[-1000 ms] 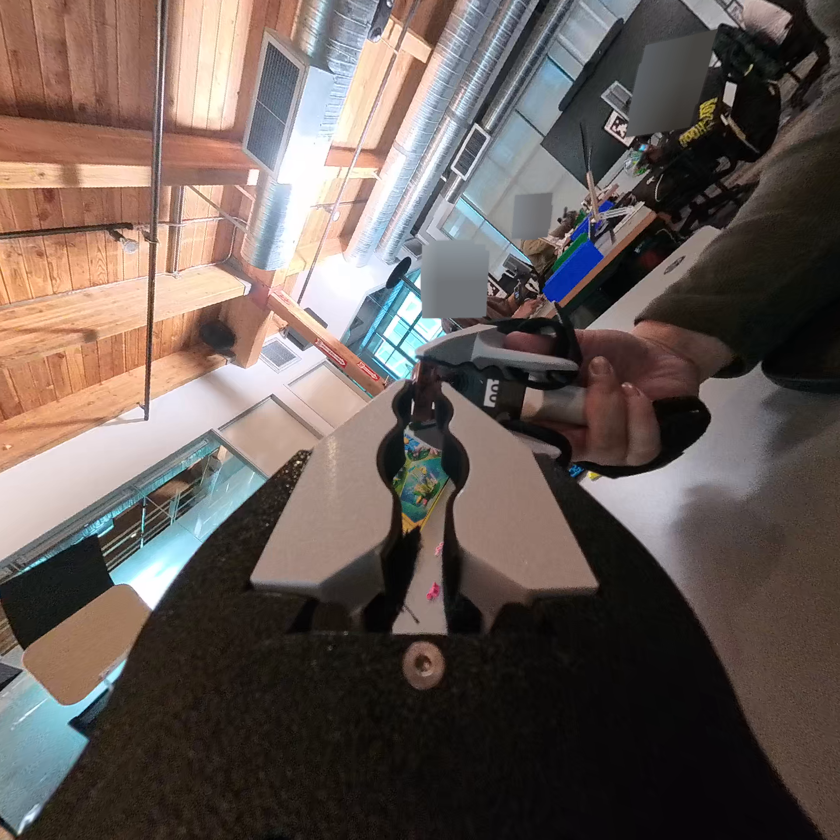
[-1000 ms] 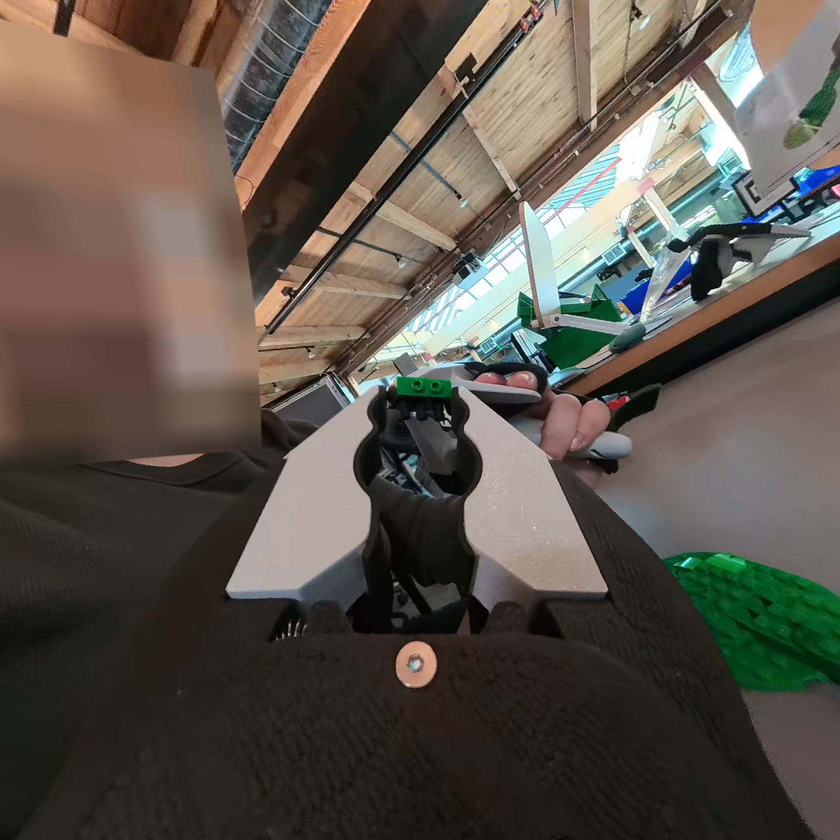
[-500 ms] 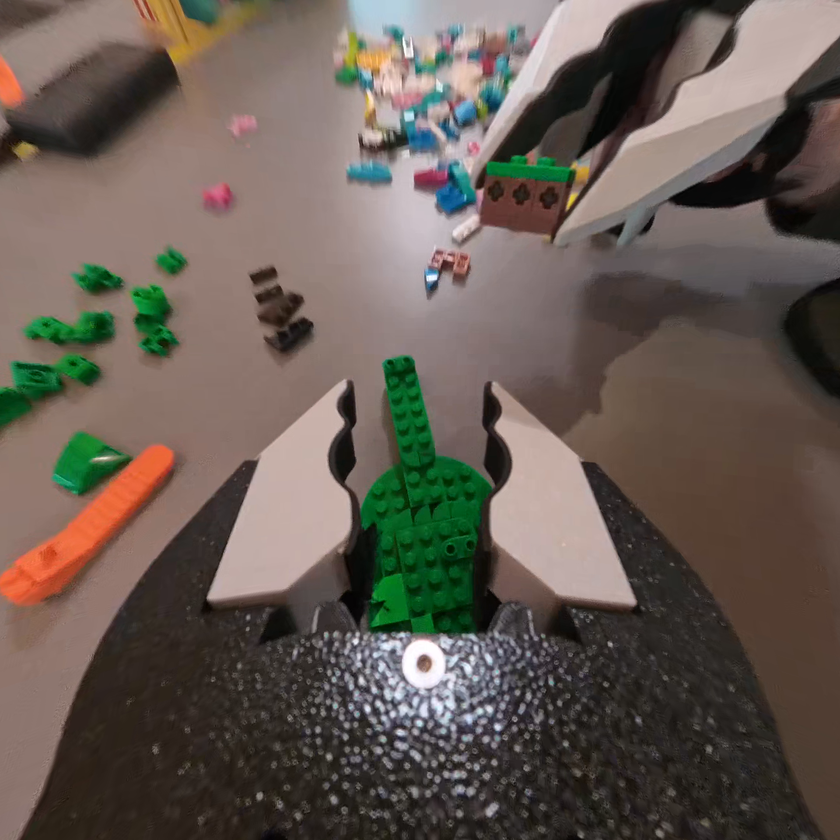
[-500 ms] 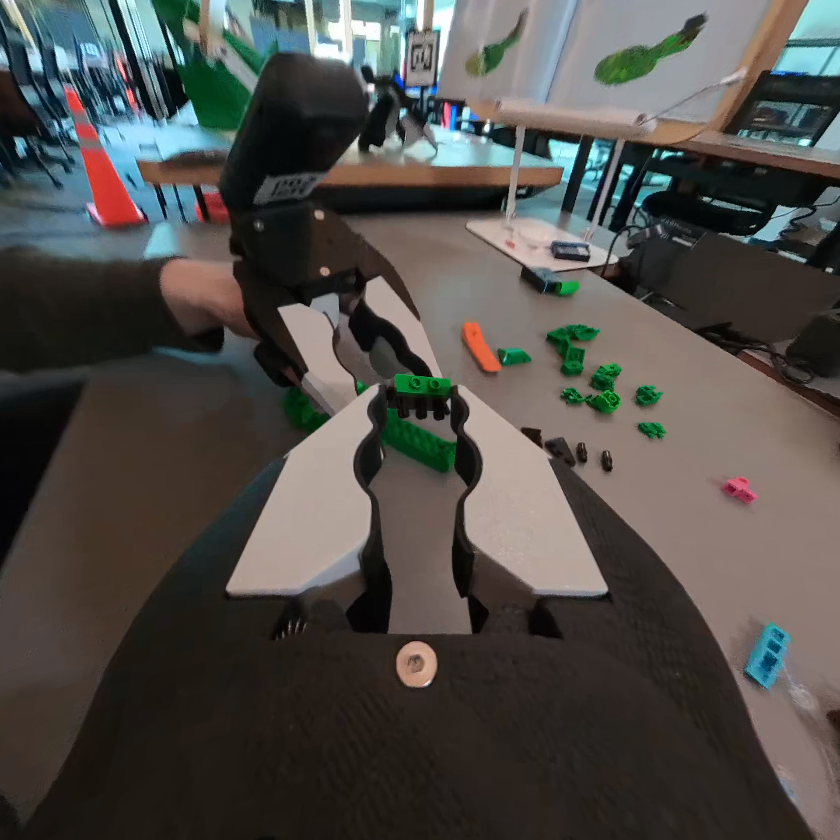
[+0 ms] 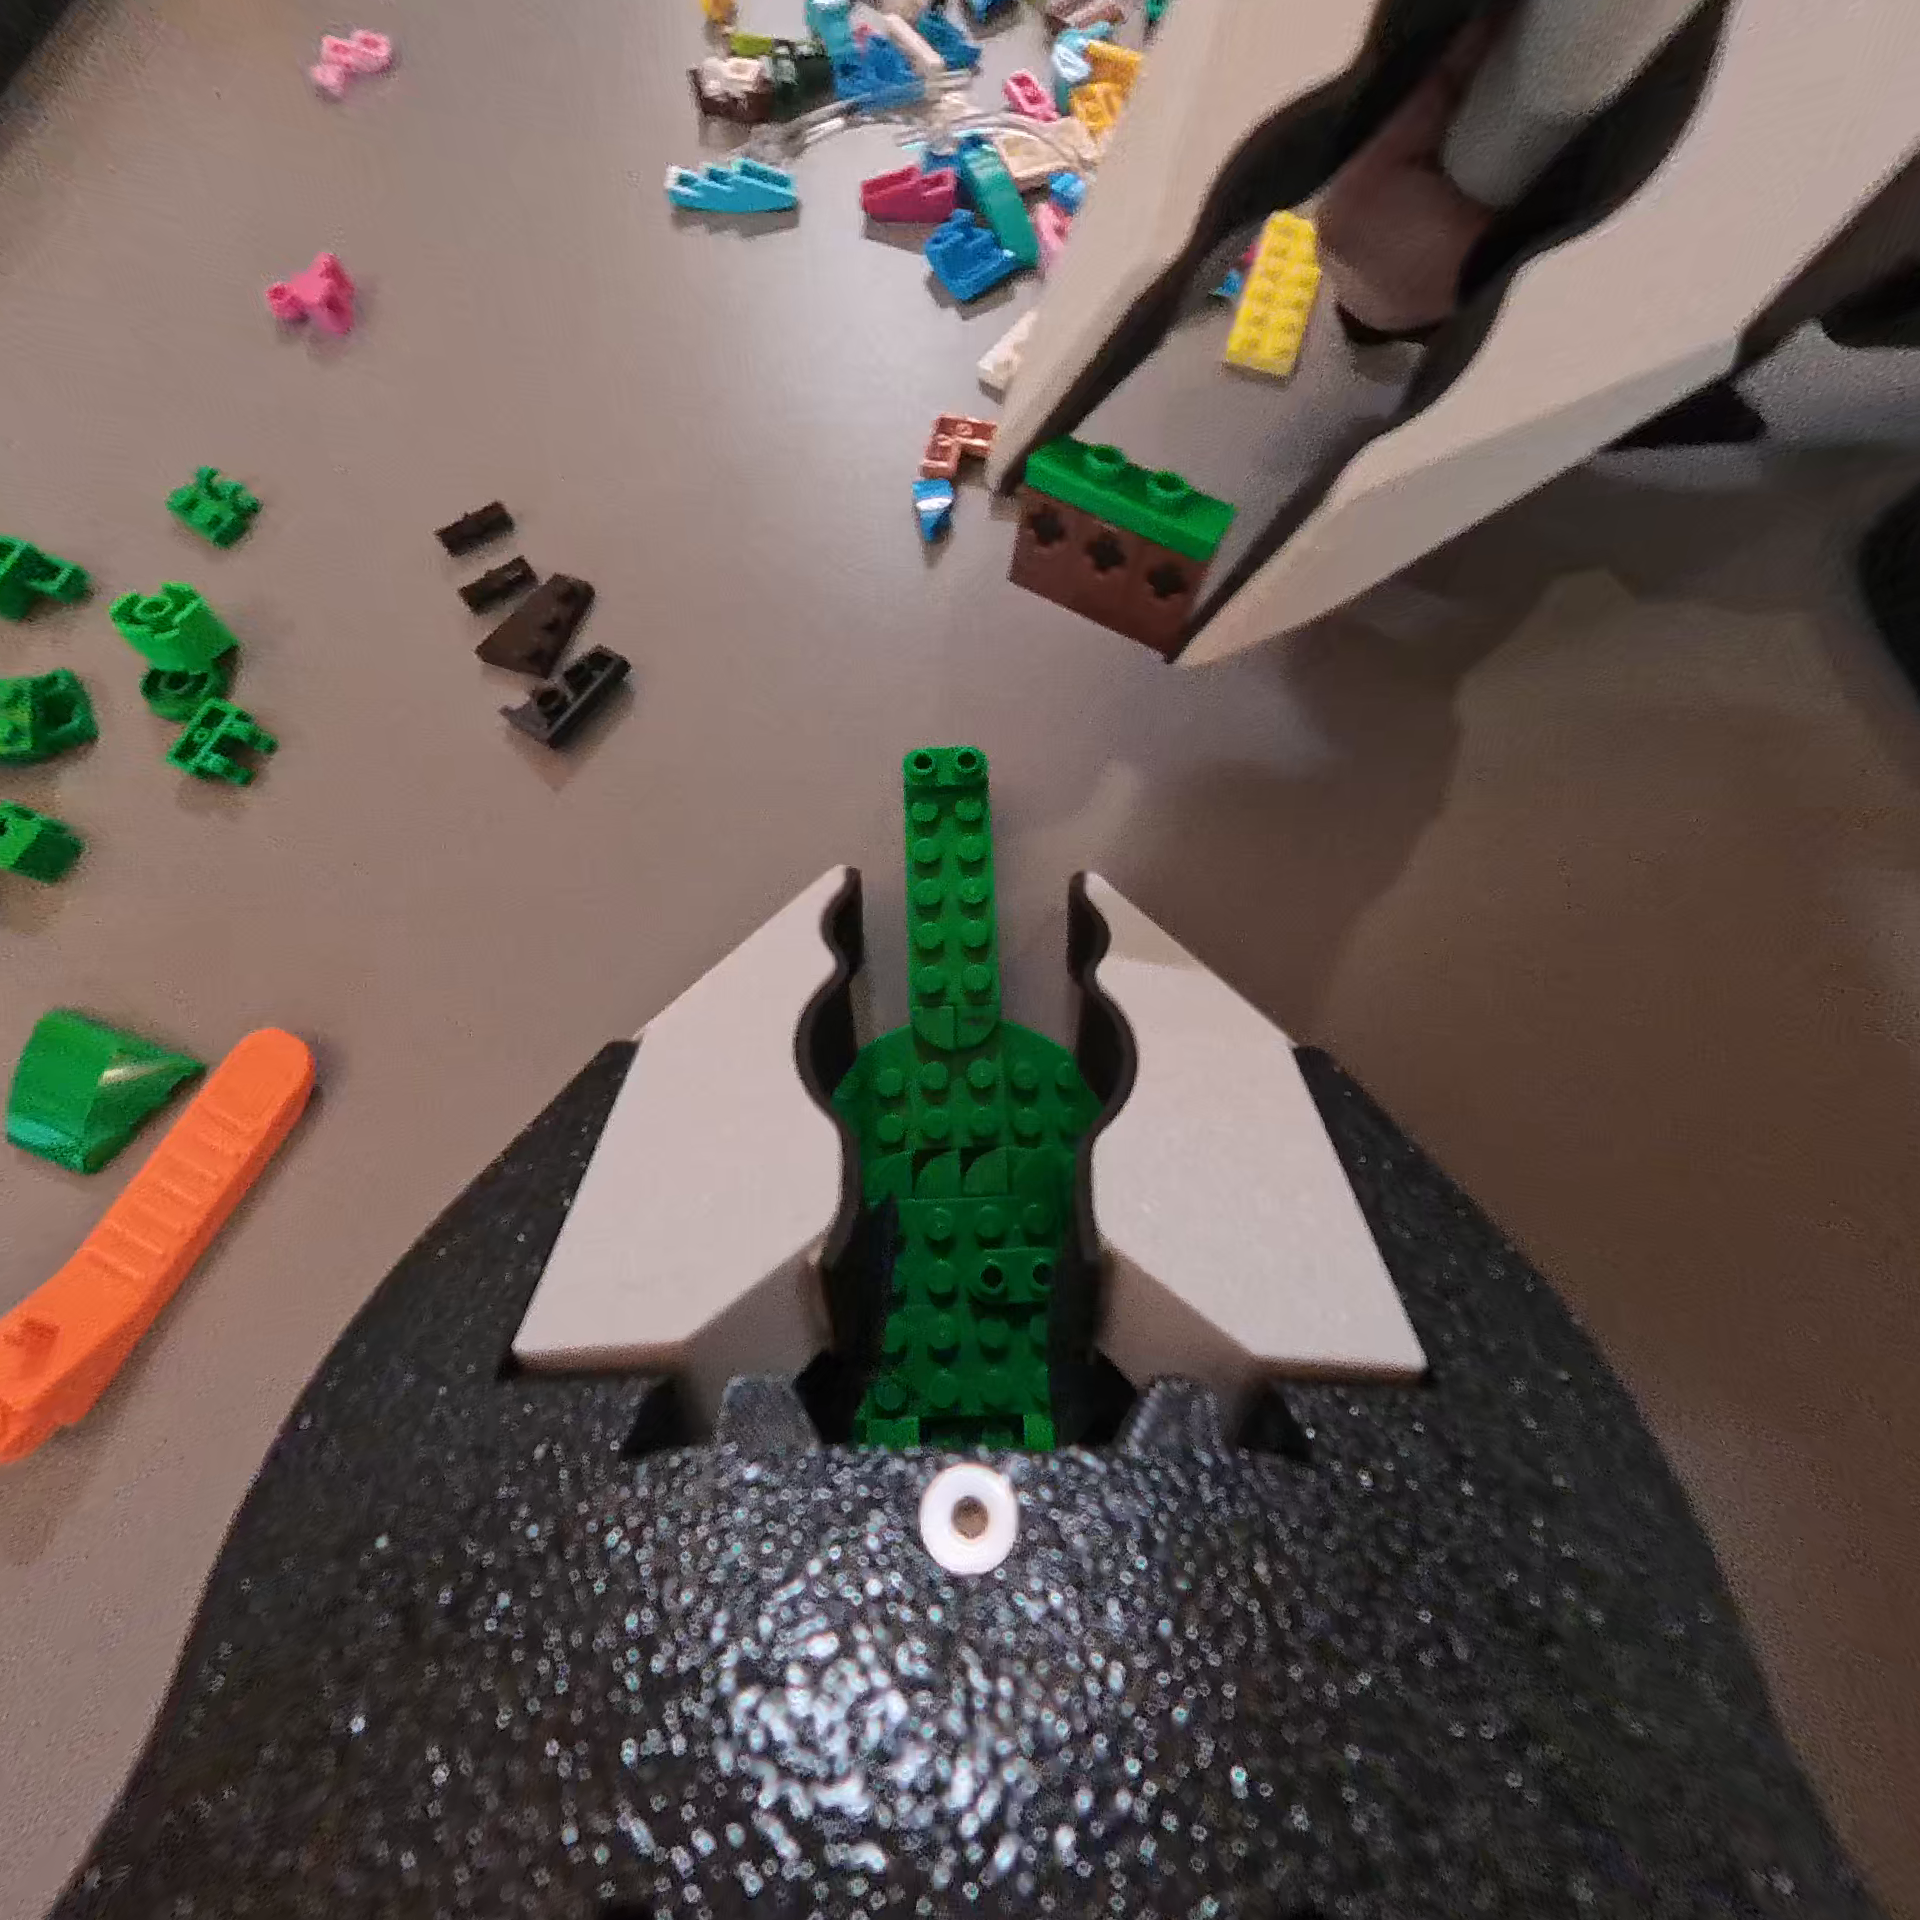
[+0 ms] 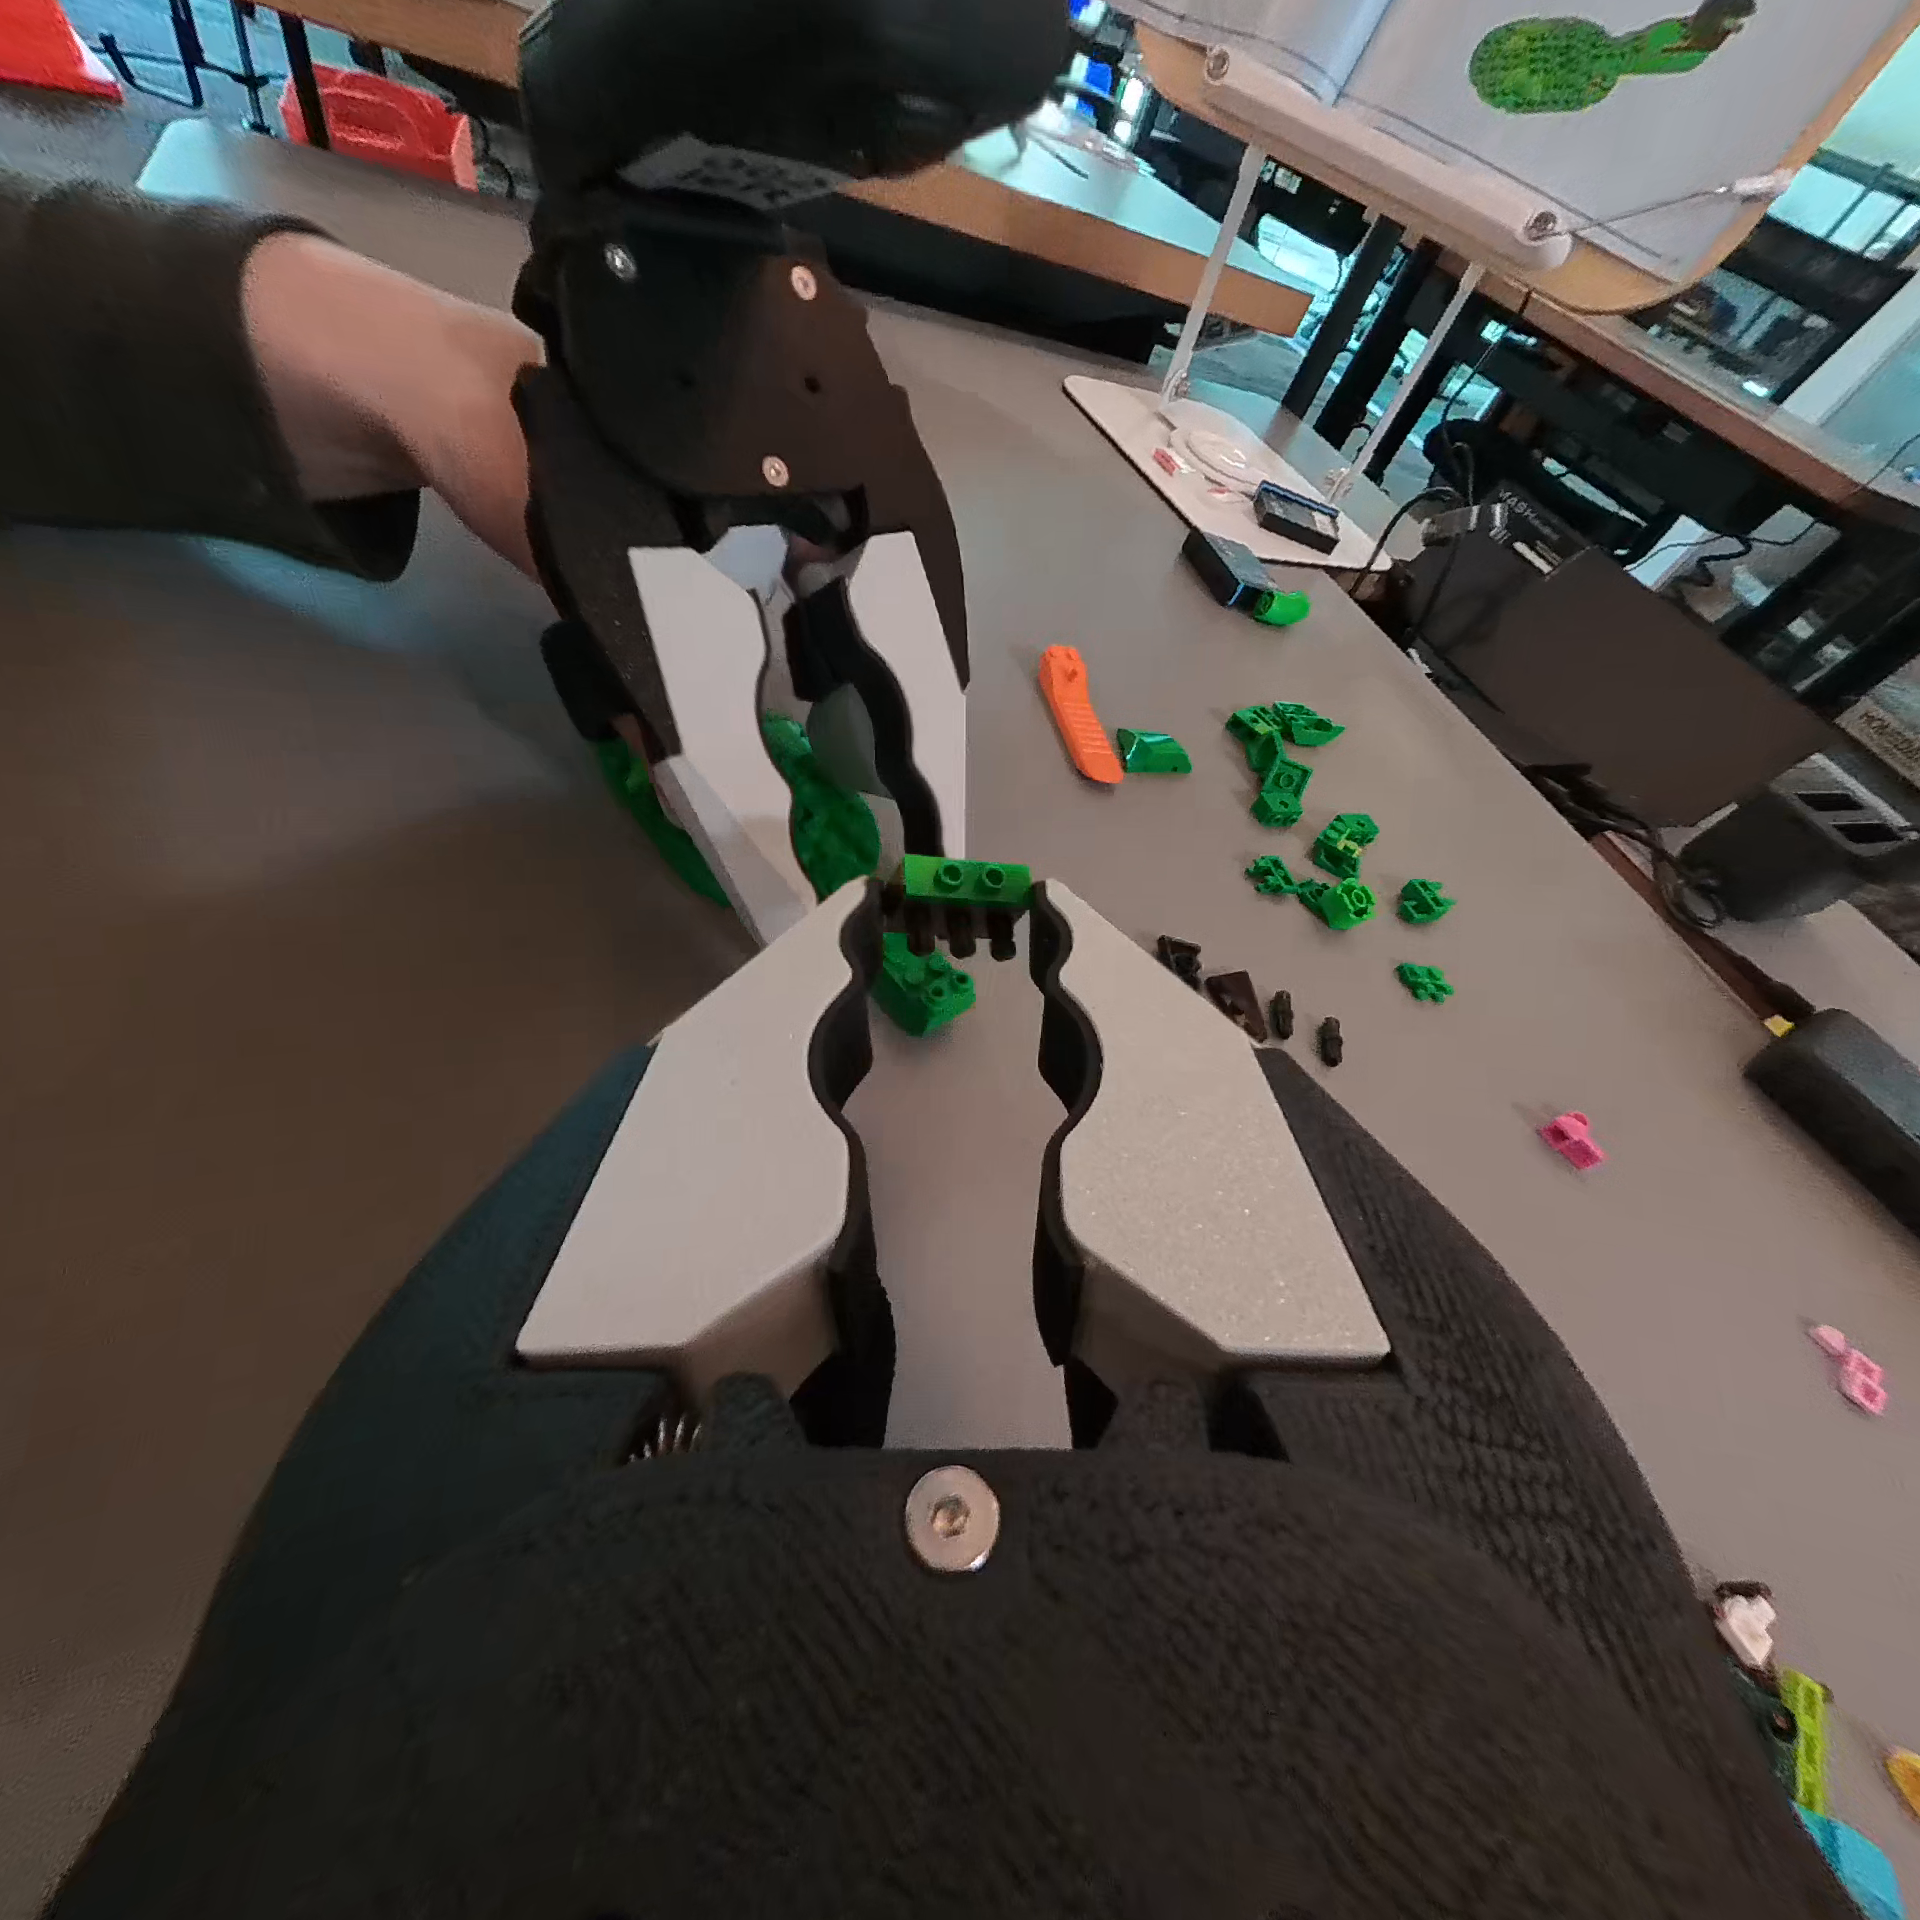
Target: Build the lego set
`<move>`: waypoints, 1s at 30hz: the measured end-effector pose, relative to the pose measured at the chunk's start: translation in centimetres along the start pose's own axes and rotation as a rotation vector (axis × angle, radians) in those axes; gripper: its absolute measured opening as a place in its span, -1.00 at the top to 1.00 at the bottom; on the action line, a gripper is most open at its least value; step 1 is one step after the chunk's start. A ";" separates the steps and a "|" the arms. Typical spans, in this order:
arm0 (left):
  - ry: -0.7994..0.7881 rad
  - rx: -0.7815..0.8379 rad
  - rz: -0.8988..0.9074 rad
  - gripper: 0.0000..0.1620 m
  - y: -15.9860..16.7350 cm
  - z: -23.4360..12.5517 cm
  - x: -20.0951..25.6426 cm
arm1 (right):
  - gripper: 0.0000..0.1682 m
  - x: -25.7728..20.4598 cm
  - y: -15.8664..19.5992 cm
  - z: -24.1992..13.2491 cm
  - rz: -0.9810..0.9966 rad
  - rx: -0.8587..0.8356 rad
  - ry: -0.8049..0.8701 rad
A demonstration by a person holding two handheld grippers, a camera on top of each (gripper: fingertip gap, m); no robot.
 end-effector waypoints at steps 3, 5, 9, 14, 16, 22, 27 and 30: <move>0.048 -0.022 0.057 0.53 0.3 -0.1 0.3 | 0.68 -0.3 0.4 0.2 -0.006 -0.027 -0.025; 0.085 -0.041 0.094 0.54 0.4 -0.1 0.5 | 0.68 -0.5 0.7 0.3 -0.005 -0.044 -0.058; 0.140 -0.064 0.170 0.55 0.5 -0.3 0.8 | 0.68 -1.1 0.8 0.5 0.007 -0.054 -0.150; 0.160 -0.074 0.284 0.61 0.7 -0.6 0.9 | 0.68 -1.2 1.0 0.6 0.018 -0.033 -0.245; 0.177 -0.080 0.302 0.62 0.7 -0.5 1.1 | 0.68 -1.1 1.1 0.5 0.037 -0.019 -0.272; 0.189 -0.086 0.304 0.71 0.6 -0.4 1.2 | 0.68 -1.3 1.7 1.4 -0.003 -0.067 -0.299; 0.174 -0.086 0.286 0.72 0.6 -0.3 1.2 | 0.68 -1.4 1.9 1.6 -0.003 -0.088 -0.307; 0.171 -0.087 0.280 0.72 0.6 -0.3 1.2 | 0.68 -1.3 2.0 1.7 -0.006 -0.101 -0.288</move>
Point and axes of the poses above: each gripper's, where its closed fingertips meet, z out along the fingers, y out of its underside, x = y × z across the jaws, the point moved 7 cm from there along -z, back along the fingers, and after that the axes turned 13 degrees about -z, right-handed, at the moved point
